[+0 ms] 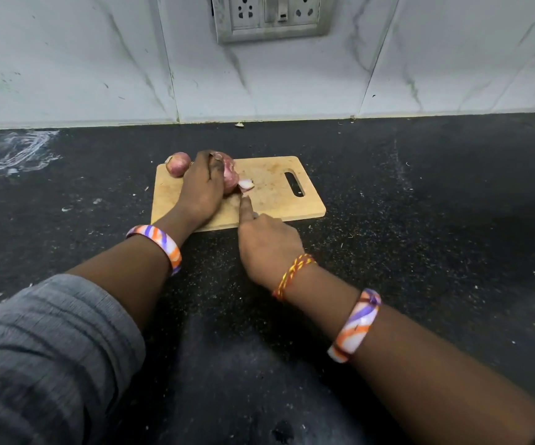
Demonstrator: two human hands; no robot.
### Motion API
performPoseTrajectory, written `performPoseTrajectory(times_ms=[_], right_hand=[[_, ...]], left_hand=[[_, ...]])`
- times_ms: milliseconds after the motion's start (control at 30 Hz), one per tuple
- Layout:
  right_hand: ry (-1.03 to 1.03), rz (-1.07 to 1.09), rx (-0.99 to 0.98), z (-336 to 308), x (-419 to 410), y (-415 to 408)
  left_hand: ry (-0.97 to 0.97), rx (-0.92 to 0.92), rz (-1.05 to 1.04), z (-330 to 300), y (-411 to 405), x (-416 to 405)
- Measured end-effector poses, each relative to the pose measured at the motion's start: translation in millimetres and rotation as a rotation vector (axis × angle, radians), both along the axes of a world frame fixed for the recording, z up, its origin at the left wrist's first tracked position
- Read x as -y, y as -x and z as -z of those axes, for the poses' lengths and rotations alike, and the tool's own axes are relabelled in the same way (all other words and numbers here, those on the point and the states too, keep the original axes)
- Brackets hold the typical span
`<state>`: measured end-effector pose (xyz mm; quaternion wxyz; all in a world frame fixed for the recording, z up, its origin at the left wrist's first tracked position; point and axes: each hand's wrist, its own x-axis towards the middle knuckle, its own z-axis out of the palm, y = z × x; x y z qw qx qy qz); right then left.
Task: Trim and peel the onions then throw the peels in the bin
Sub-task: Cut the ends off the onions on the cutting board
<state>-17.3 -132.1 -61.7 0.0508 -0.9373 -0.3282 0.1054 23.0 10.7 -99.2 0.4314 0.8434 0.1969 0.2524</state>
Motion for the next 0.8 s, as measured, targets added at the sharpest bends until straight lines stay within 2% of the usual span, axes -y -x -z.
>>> performPoseTrajectory(times_ms=[133,367,500,567,667,800], right_hand=[[-0.047,0.06,-0.048,-11.8,4.2,-16.8],[-0.344,0.124,-0.074,-12.1,14.5,-13.7],[-0.454,0.111,-0.03,-19.5,19.2,-18.8],[-0.496,0.097,-0.078,-22.9,19.4,-20.0],[-0.522,0.062,-0.239,-21.8,14.5,-17.2],[-0.478,0.034,-0.231,-11.4,3.4,-10.7]], left_hand=[[0.049,-0.009,0.0,-0.3,0.3,-1.7],[0.078,0.021,0.0,0.7,0.4,-1.6],[0.064,0.024,-0.004,0.7,0.3,-0.5],[0.041,0.04,-0.009,0.4,0.3,-0.6],[0.055,0.057,-0.006,1.0,0.3,-0.6],[0.061,0.037,0.0,1.6,-0.2,-1.0]])
